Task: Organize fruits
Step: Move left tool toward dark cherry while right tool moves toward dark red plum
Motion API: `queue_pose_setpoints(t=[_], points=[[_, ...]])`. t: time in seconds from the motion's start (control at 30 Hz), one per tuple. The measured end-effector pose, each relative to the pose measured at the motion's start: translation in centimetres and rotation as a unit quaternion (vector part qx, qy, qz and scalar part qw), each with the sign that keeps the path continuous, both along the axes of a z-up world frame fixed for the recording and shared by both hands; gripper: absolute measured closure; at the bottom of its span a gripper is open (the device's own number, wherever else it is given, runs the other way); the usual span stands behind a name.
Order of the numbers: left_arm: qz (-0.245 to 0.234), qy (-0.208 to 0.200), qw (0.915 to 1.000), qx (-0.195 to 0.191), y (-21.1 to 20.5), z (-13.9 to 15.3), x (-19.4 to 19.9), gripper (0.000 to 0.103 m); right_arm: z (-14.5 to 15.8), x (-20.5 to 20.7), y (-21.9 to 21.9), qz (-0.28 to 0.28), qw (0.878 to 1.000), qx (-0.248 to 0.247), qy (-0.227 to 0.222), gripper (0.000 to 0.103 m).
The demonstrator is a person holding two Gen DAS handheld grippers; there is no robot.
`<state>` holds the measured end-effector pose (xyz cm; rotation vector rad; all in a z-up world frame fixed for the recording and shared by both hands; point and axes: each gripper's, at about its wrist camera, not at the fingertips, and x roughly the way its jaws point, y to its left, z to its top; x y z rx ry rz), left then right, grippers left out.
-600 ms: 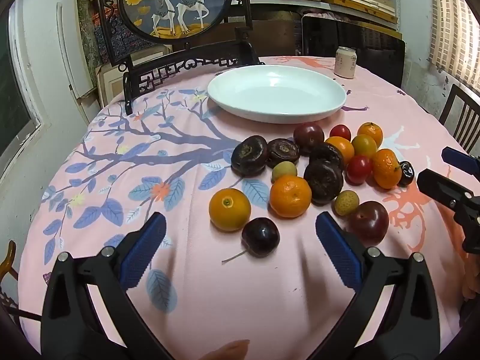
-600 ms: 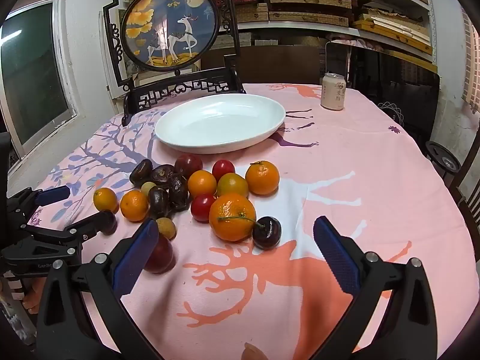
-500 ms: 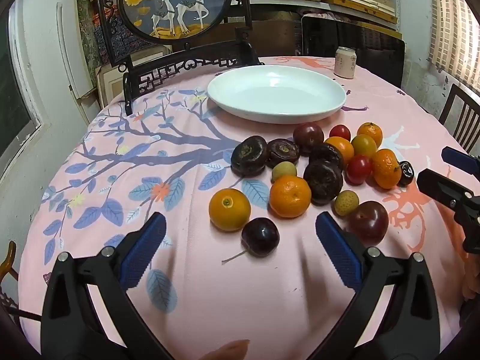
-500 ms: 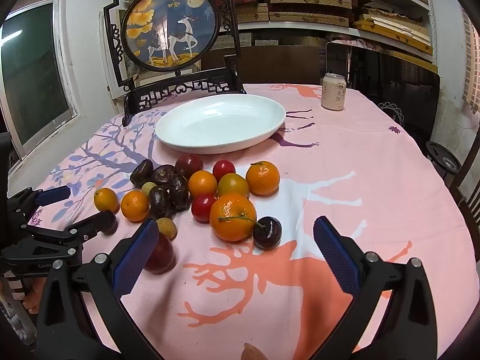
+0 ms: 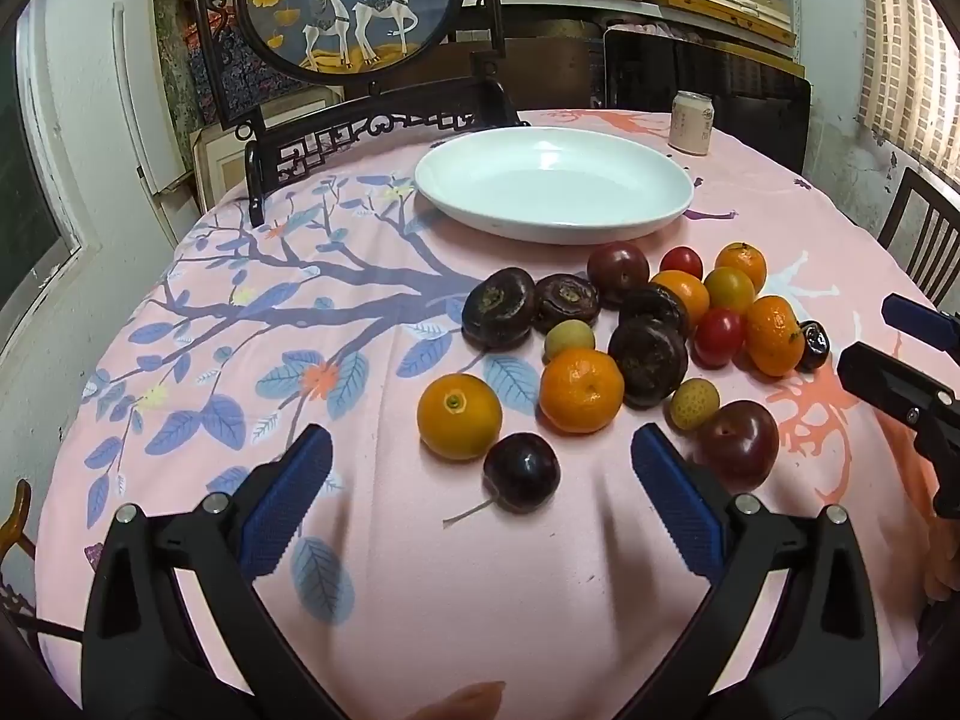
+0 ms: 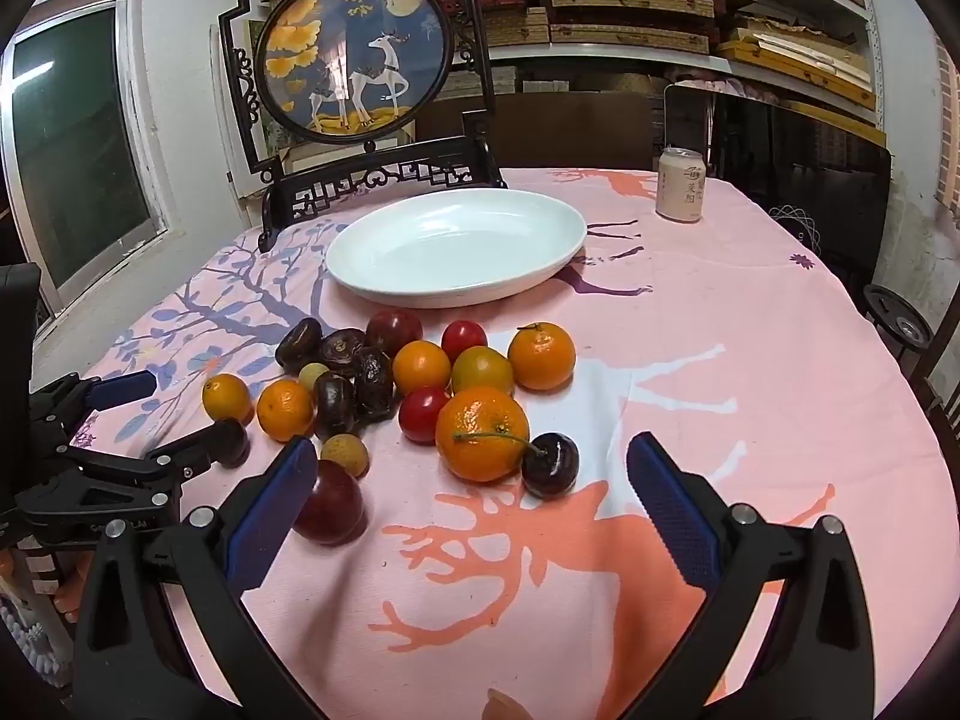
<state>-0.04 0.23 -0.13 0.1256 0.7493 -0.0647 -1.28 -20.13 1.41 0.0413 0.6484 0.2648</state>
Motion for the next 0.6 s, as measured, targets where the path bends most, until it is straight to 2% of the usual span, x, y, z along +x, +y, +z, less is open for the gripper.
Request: queue_pose_setpoints(t=[0.6], points=[[0.004,0.023,0.9996,-0.014,0.42,-0.56,0.78,0.002,-0.03,-0.21,0.46,0.029,1.0,0.012,0.002,0.001]])
